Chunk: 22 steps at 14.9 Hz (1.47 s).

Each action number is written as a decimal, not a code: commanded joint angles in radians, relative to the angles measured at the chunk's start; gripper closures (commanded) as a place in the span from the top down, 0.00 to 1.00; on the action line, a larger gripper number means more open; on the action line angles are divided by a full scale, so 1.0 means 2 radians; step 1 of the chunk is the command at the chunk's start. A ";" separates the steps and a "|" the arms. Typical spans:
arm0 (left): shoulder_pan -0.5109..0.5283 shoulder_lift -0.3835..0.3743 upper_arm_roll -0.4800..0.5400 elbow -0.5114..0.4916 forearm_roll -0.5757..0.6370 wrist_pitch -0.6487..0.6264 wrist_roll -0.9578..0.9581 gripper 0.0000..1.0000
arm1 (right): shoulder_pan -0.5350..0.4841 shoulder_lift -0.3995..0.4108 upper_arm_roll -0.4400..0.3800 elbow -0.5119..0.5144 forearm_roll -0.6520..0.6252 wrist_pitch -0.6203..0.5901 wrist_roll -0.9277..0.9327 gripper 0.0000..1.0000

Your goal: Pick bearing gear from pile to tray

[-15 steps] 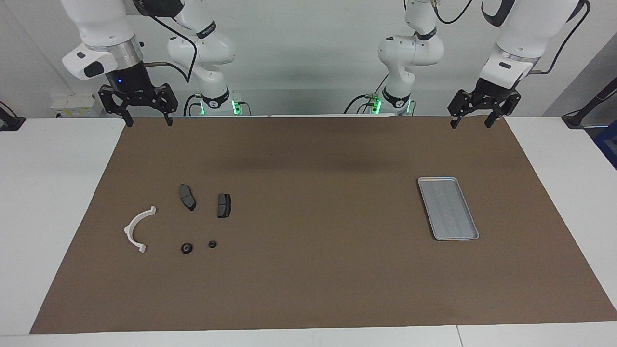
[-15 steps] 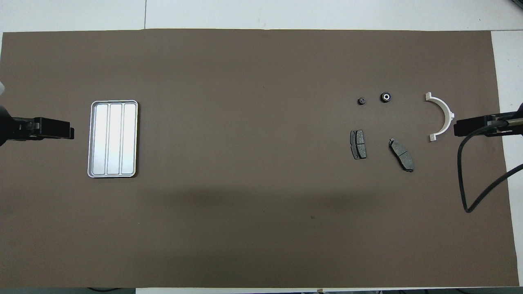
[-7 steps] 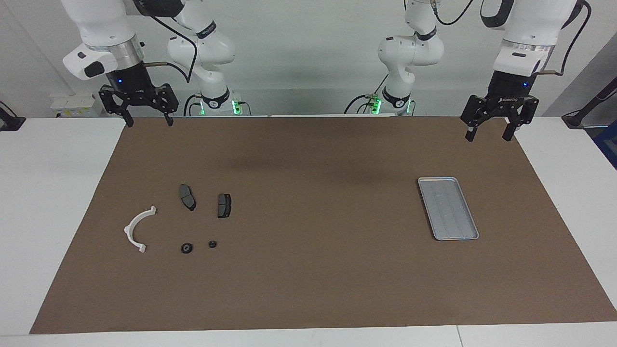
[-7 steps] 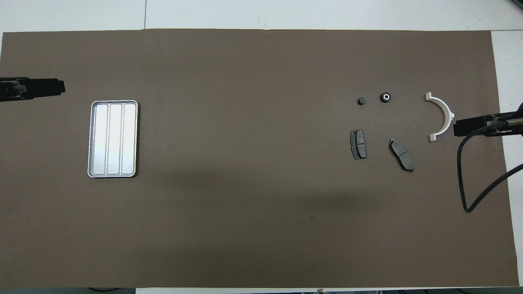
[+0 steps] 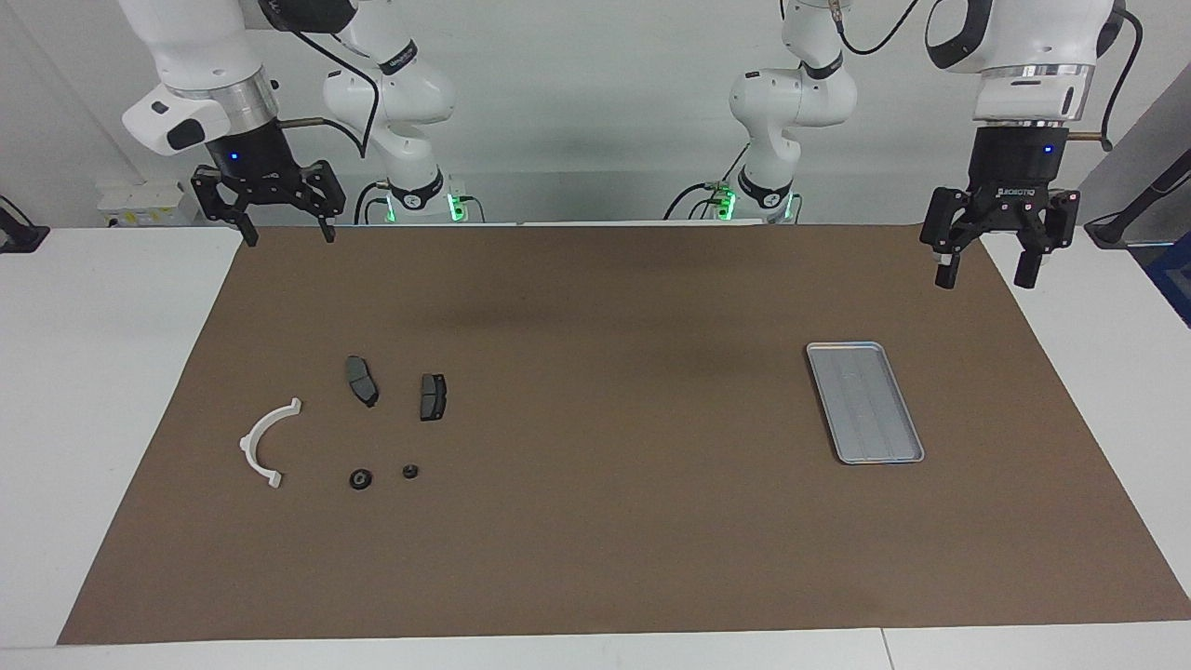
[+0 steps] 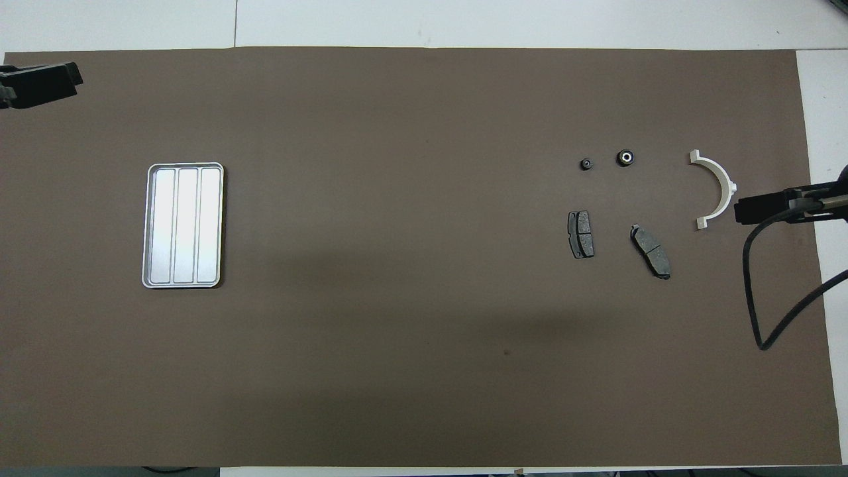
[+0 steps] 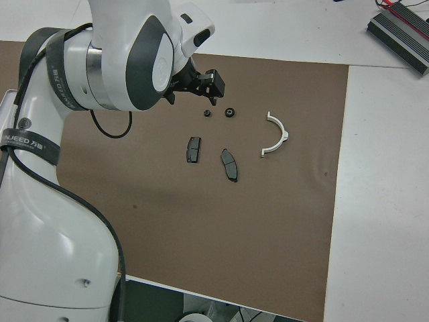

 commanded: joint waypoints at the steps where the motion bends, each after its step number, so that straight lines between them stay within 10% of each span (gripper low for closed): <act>1: 0.002 -0.002 0.001 -0.008 0.001 0.045 -0.006 1.00 | 0.000 -0.005 0.001 -0.009 0.001 0.011 -0.013 1.00; 13: 0.005 0.004 0.002 -0.009 0.002 0.133 -0.003 1.00 | 0.000 0.004 0.000 -0.063 0.002 0.082 0.029 1.00; 22: 0.007 0.004 0.002 -0.013 0.002 0.177 -0.003 1.00 | 0.001 0.122 0.001 -0.069 -0.005 0.212 0.127 1.00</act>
